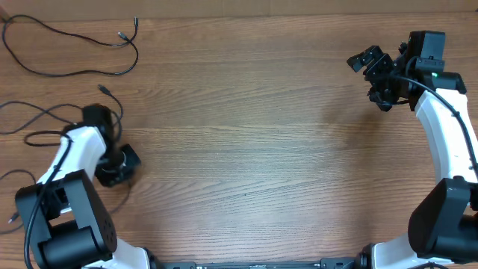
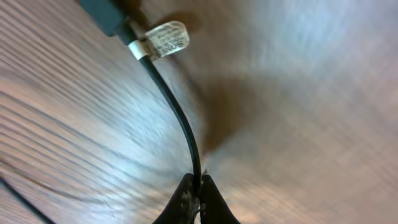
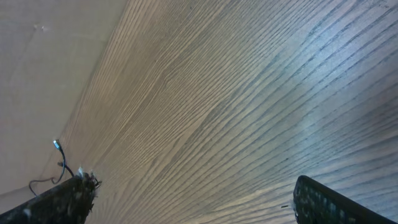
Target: Untangle cables
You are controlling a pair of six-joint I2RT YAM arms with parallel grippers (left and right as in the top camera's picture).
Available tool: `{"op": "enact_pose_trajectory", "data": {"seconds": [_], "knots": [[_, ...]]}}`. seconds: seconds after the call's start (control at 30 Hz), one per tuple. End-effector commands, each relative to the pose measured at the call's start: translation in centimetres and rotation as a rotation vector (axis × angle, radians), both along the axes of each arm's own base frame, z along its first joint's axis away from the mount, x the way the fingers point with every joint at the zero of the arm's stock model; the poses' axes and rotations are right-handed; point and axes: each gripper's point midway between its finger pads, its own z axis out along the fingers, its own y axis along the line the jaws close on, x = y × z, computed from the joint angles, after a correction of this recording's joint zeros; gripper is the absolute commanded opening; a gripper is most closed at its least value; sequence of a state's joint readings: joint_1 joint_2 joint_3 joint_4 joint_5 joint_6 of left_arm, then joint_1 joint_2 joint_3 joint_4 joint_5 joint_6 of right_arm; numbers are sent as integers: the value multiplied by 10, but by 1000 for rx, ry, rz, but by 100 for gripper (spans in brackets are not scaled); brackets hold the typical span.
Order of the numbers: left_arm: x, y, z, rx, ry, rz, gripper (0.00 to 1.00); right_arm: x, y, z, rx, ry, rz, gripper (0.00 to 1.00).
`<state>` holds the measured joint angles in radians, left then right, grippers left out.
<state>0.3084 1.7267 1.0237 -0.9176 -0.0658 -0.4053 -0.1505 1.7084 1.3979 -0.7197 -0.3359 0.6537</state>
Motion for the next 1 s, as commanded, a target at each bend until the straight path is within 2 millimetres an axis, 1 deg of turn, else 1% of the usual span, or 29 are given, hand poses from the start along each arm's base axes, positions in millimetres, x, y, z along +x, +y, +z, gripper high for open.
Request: {"op": "enact_pose_trajectory", "data": {"seconds": [0.0,0.03,0.13,0.27,0.37,0.43,0.53,0.57,0.6,0.67,0.7,0.73,0.77,0.8,0.83,0.87,0.97], "knots": [[17,38,35,69,-135,184,4,2,-3,9,-13,-26,0,100],[15,44,37,72,-143,217,4,2,-3,9,-13,-26,0,100],[0,70,38,81,-147,362,4,2,-3,9,-13,-26,0,100],[-21,99,37,91,-142,484,4,2,-3,9,-13,-26,0,100],[-29,119,38,107,-166,548,4,2,-3,9,-13,-26,0,100],[-31,127,39,117,-183,574,4,2,-3,9,-14,-26,-1,100],[-29,132,40,126,-200,579,4,2,-3,9,-13,-26,0,100],[-28,132,40,127,-203,580,7,2,-3,9,-13,-26,0,100],[-28,132,40,127,-203,580,11,2,-3,9,-14,-26,-1,100],[-29,134,40,135,-200,580,13,2,-3,9,-13,-26,0,100],[-29,135,40,140,-198,580,16,2,-3,9,-14,-26,-1,100],[-29,135,41,143,-199,580,45,2,-3,9,-14,-26,-1,100],[-28,136,43,144,-201,579,66,2,-3,9,-13,-26,0,100],[-28,136,45,142,-201,567,80,2,-3,9,-13,-26,0,100],[-27,136,50,137,-197,545,90,2,-3,9,-13,-26,0,100],[-26,136,54,133,-196,541,91,2,-3,9,-13,-26,0,100],[-20,130,62,86,-212,530,84,2,-3,9,-13,-26,0,100]]}}
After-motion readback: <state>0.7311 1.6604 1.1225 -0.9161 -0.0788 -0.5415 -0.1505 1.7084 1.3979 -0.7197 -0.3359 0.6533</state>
